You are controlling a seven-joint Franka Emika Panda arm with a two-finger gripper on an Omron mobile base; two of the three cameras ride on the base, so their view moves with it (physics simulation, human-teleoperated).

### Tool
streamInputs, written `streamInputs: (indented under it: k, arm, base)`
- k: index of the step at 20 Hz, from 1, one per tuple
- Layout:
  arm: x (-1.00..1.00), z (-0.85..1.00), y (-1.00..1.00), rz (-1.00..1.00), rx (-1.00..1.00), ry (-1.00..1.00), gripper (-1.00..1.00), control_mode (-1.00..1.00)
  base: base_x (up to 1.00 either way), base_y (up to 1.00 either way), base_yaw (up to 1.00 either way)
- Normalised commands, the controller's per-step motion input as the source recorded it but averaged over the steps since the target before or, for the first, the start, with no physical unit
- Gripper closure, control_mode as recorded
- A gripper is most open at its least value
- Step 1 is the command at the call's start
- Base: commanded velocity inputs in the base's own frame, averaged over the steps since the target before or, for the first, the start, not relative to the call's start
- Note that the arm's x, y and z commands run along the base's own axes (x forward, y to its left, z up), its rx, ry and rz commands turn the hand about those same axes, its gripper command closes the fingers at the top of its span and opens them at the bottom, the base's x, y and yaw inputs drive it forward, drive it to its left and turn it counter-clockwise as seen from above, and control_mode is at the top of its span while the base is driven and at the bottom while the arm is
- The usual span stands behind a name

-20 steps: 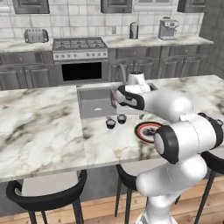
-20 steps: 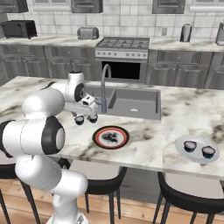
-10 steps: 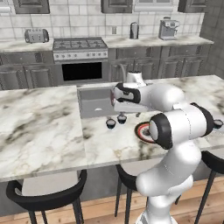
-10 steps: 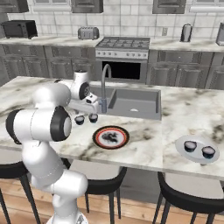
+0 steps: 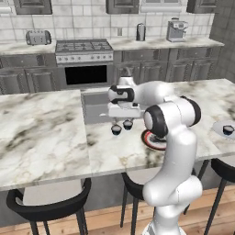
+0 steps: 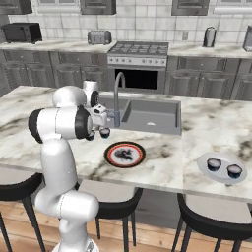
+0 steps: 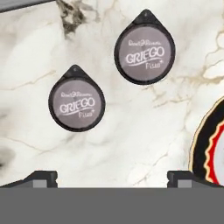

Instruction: Place two yogurt containers on each plate.

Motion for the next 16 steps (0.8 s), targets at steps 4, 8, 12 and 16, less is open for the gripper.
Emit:
streamInputs:
  k: [4, 8, 12, 16]
  arm:
    - [0.16, -0.36, 0.64, -0.05, 0.00, 0.07, -1.00, -1.00]
    - [0.04, -0.30, 0.45, -0.09, 0.00, 0.12, -1.00, -1.00]
    - [0.00, -0.22, 0.11, -0.12, 0.00, 0.02, -1.00, -1.00]
    - [0.00, -0.18, -0.12, -0.13, 0.00, 0.00, -1.00, -1.00]
  base:
    - [0.00, 0.00, 0.00]
    - [0.00, 0.00, 0.00]
    - [0.00, 0.00, 0.00]
    - [0.00, 0.00, 0.00]
